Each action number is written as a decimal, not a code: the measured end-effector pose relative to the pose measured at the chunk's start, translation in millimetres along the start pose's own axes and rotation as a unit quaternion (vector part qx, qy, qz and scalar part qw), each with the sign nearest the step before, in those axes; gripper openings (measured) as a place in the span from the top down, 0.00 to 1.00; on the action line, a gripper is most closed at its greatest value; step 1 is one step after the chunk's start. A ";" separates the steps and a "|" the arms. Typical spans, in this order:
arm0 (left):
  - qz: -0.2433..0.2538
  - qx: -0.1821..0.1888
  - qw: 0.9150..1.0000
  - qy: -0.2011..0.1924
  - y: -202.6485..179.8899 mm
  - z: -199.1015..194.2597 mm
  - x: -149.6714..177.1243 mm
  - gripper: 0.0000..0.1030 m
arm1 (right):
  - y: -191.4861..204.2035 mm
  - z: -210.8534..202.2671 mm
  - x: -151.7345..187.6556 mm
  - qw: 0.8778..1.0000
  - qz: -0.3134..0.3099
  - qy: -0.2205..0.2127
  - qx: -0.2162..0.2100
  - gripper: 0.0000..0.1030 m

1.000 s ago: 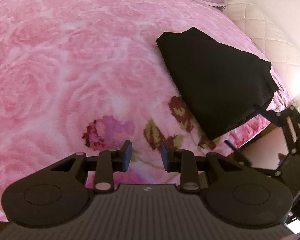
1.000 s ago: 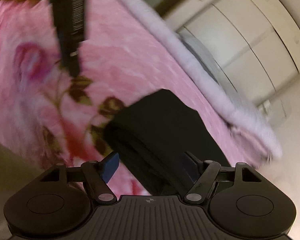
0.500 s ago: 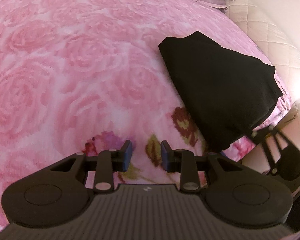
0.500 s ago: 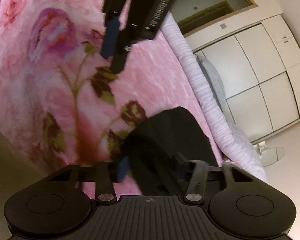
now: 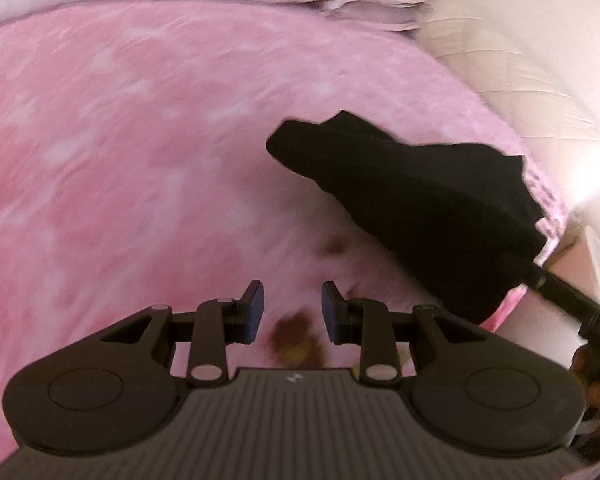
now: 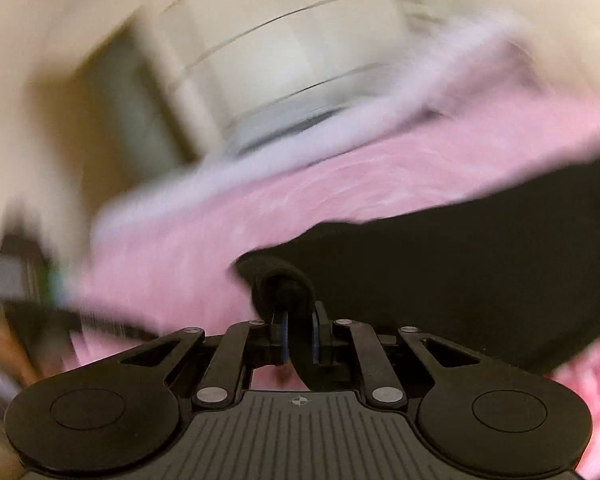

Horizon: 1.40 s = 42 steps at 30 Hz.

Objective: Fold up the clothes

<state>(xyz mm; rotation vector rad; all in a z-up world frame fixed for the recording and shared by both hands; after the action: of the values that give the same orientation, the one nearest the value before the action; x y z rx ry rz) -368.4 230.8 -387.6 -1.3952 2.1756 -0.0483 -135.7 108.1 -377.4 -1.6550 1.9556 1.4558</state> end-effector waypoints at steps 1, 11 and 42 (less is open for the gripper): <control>0.012 0.007 1.000 -0.005 -9.5 2.3 -9.2 0.75 | -13.7 -9.8 -8.0 0.999 0.038 -0.017 -0.008 0.91; 0.126 0.102 0.986 -0.036 -121.0 67.7 -86.9 0.75 | -161.1 -81.7 -49.0 0.946 0.300 -0.114 0.050 0.91; 0.148 0.091 0.985 -0.013 -165.8 121.6 -108.8 0.75 | -208.8 -132.0 -51.8 0.923 0.285 -0.166 0.197 0.62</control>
<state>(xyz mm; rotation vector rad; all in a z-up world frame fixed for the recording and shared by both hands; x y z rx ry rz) -140.7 278.0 -392.4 -0.9571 2.2699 -0.1151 112.5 64.0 -389.5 -0.6455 2.4140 1.2628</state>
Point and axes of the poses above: each gripper's, at about its wrist camera, not at the fingertips, and z roughly the way its jaws point, y to its left, x to its underside, the point moved 6 cm from there along z, roughly the way its jaws point, and after that the axes turned 10 degrees about y, right-handed, at the moved point
